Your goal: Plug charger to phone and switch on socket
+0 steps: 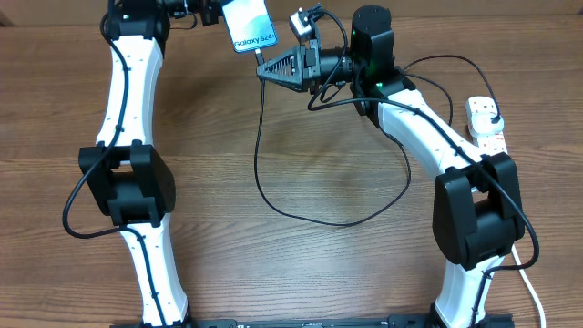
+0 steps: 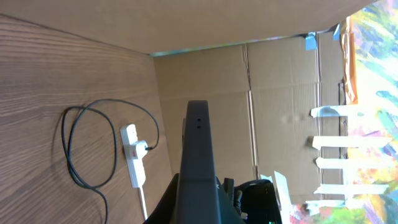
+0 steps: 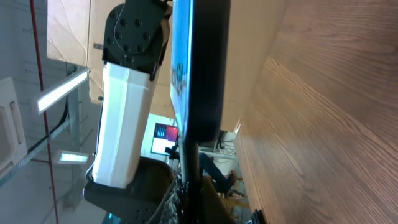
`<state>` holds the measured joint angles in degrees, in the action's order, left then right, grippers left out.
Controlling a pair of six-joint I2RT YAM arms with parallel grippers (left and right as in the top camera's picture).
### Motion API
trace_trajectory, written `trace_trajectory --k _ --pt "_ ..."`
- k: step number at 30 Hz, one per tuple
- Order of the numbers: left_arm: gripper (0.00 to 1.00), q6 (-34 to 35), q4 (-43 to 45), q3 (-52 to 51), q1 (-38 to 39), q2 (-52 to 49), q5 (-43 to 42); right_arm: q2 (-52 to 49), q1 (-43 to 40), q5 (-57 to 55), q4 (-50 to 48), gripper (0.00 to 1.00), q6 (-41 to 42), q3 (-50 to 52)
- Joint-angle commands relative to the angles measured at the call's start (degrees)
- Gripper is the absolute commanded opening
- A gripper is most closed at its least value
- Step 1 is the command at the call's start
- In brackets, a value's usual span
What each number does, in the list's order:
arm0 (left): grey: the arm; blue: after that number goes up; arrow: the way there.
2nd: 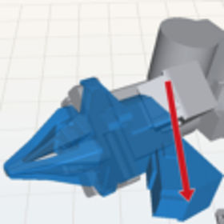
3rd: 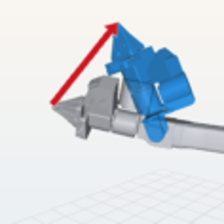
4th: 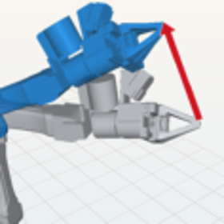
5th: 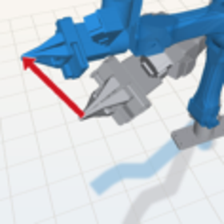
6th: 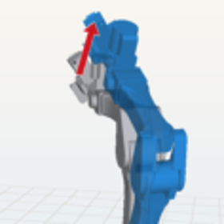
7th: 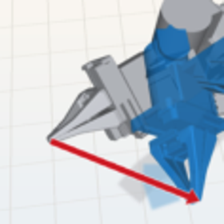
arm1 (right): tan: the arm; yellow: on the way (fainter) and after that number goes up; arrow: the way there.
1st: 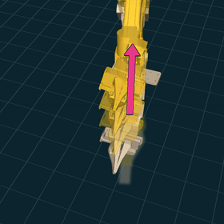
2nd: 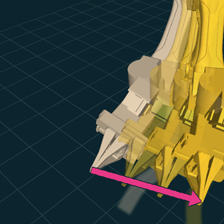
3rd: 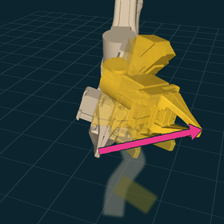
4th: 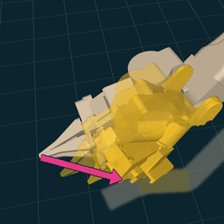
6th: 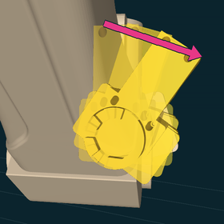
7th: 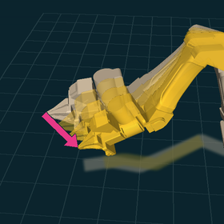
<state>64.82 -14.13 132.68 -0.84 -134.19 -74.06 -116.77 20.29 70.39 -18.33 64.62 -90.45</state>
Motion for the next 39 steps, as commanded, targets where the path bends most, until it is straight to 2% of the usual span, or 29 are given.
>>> trace_trajectory --k 1,20,39 --pt "0.04 0.3 -0.1 0.3 0.8 0.1 -5.0 -0.4 -0.5 -8.0 -0.5 0.04 1.3 -1.2" --pt "0.04 0.3 0.9 0.3 -0.6 0.1 -2.5 -0.4 -0.5 -4.1 -0.5 0.04 0.9 -1.1" --pt "0.04 0.3 1.0 0.3 -3.4 0.1 -2.6 -0.4 -0.5 -2.6 3.4 0.04 -6.5 -1.1"
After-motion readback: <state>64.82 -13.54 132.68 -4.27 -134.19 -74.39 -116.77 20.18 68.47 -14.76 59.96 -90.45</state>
